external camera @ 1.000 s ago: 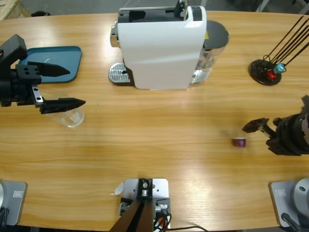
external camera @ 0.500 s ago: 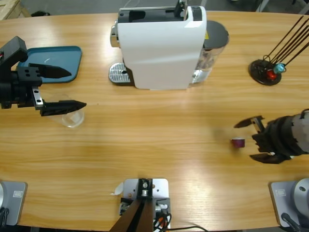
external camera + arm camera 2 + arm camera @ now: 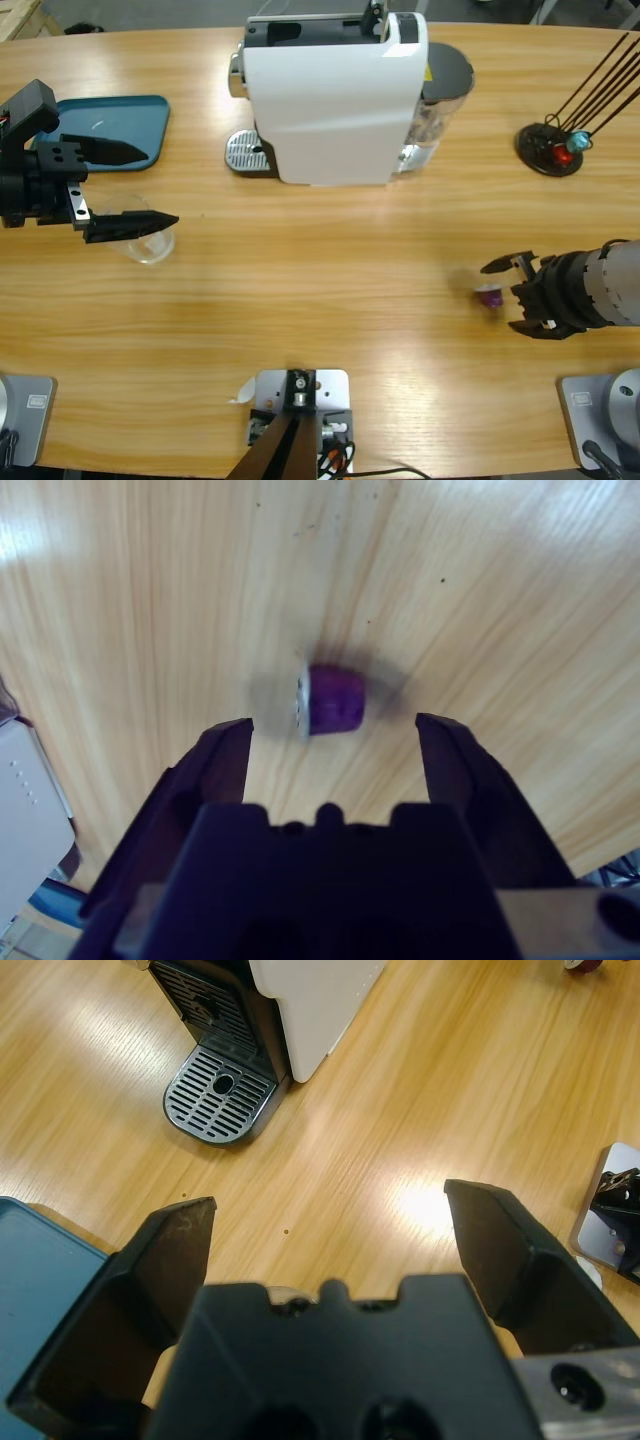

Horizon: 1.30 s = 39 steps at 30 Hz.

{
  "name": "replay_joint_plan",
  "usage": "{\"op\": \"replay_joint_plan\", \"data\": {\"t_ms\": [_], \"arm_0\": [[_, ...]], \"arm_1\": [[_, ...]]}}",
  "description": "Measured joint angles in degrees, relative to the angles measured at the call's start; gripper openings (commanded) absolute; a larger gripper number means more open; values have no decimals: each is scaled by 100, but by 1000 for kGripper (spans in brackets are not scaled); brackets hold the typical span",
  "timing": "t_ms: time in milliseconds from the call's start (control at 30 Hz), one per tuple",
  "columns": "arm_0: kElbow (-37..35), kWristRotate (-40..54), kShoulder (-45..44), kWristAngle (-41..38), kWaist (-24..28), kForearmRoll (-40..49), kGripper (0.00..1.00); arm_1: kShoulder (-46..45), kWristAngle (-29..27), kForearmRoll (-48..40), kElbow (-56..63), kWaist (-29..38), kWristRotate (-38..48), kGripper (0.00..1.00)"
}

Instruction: Pour coffee

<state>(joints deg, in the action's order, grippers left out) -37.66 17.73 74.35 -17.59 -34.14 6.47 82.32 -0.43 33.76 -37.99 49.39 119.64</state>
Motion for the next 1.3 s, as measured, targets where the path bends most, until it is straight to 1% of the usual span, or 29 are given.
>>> {"op": "replay_joint_plan", "data": {"t_ms": [733,867,900,933,1167,1300], "arm_0": [[61,0,0,0,-1,0,987],[61,0,0,0,-1,0,987],[61,0,0,0,-1,0,987],[63,0,0,0,-1,0,987],[79,0,0,0,-1,0,987],[79,0,0,0,-1,0,987]], "arm_1": [[62,-59,-524,305,0,0,618],[108,-59,-578,367,0,0,477],[119,-59,-598,390,0,0,399],[131,-59,-624,410,0,0,381],[235,-59,-730,422,-3,0,372],[268,-59,-775,422,-4,-1,310]]}}
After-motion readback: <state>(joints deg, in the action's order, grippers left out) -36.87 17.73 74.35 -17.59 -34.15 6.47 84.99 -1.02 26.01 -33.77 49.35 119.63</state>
